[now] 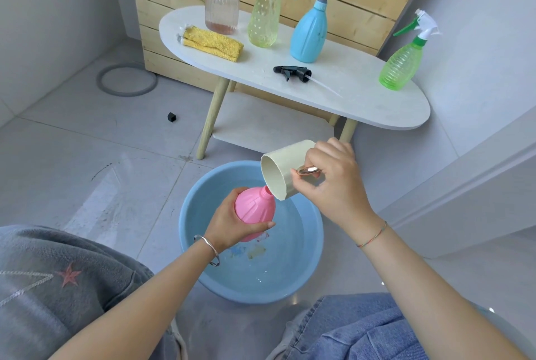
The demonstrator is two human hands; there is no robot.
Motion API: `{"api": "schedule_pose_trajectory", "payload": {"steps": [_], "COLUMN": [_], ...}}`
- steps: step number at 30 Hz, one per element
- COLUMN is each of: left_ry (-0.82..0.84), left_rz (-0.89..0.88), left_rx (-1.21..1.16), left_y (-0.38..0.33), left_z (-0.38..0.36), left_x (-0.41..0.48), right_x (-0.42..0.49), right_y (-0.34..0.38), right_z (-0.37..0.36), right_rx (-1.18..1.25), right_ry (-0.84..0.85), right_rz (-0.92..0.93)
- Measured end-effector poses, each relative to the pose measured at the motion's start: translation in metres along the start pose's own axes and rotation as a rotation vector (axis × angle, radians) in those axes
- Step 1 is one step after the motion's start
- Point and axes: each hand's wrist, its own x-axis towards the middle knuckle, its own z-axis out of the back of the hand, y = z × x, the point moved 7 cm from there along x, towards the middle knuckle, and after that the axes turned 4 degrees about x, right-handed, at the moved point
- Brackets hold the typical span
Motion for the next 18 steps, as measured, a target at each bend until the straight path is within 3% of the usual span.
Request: {"api": "schedule_pose_trajectory", "payload": {"steps": [3, 7, 10, 14, 18], "left_ry": [-0.021, -0.02, -0.045, -0.076, -0.105], "left_rz": [0.011, 0.038, 0.065, 0.097, 0.112], "left_rx": [-0.025, -0.065, -0.085, -0.109, -0.135], "left_y": [0.001, 0.002, 0.005, 0.009, 0.011], "left_z": [0.002, 0.006, 0.01, 0.016, 0.023], "left_x": [0.0, 0.0, 0.001, 0.002, 0.005], "right_x": [-0.004, -0.031, -0.062, -0.105, -0.132], "right_y": [-0.029, -0.087, -0.116, -0.134, -0.133], "right_z": [0.001, -0.017, -0.047, -0.094, -0.13], "right_rx": [0.121, 0.421, 0.526, 0.464, 0.216], "right_ry": [-0.067, -0.193, -0.196, 0.044, 0.31], "right_rz": [-0.232, -0.709, -0.939, -1.039, -0.85]}}
